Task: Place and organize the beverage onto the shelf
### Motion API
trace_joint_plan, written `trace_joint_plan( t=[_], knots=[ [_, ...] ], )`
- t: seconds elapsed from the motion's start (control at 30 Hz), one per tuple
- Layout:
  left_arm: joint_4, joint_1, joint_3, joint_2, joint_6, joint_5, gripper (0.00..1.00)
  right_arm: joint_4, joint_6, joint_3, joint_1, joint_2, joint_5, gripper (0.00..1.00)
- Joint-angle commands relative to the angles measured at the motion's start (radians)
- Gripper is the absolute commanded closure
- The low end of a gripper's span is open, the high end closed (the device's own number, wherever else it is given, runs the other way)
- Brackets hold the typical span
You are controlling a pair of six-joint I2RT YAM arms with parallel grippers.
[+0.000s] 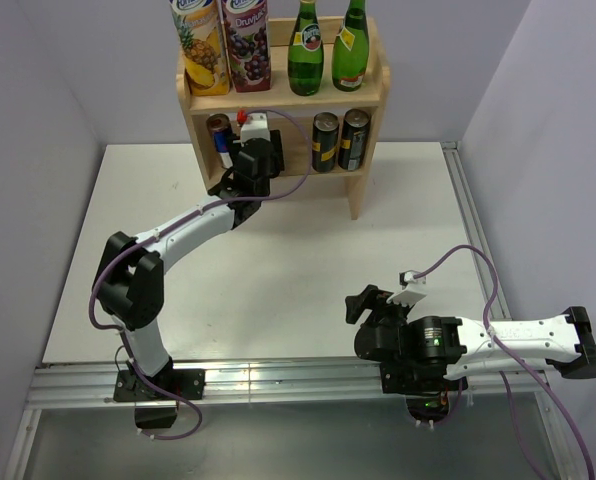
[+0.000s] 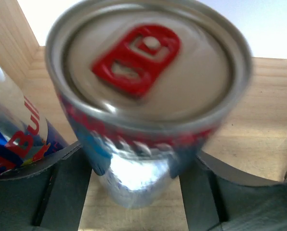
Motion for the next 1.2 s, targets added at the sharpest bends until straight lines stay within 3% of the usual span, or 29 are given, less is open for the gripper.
trace_joint_plan(
  t=[0.0, 0.1, 0.53, 0.83, 1.17],
  knots=[
    [0.024, 0.02, -0.008, -0.025, -0.015, 0.013, 0.27, 0.0, 0.032, 0.001, 0.006, -0.001, 0.058, 0.17],
    [0.021, 0.02, -0.023, -0.033, -0.02, 0.019, 0.19, -0.001, 0.033, 0.001, 0.007, 0.002, 0.058, 0.17],
    [0.03, -0.012, -0.08, -0.064, -0.028, 0.004, 0.21, -0.004, 0.039, 0.001, 0.006, -0.001, 0.06, 0.17],
    [0.008, -0.059, -0.126, -0.079, -0.078, -0.085, 0.22, -0.006, 0.039, 0.0, 0.007, -0.01, 0.058, 0.17],
    [0.001, -0.11, -0.275, -0.166, -0.153, -0.139, 0.21, -0.003, 0.039, -0.002, 0.009, -0.013, 0.06, 0.17]
  ],
)
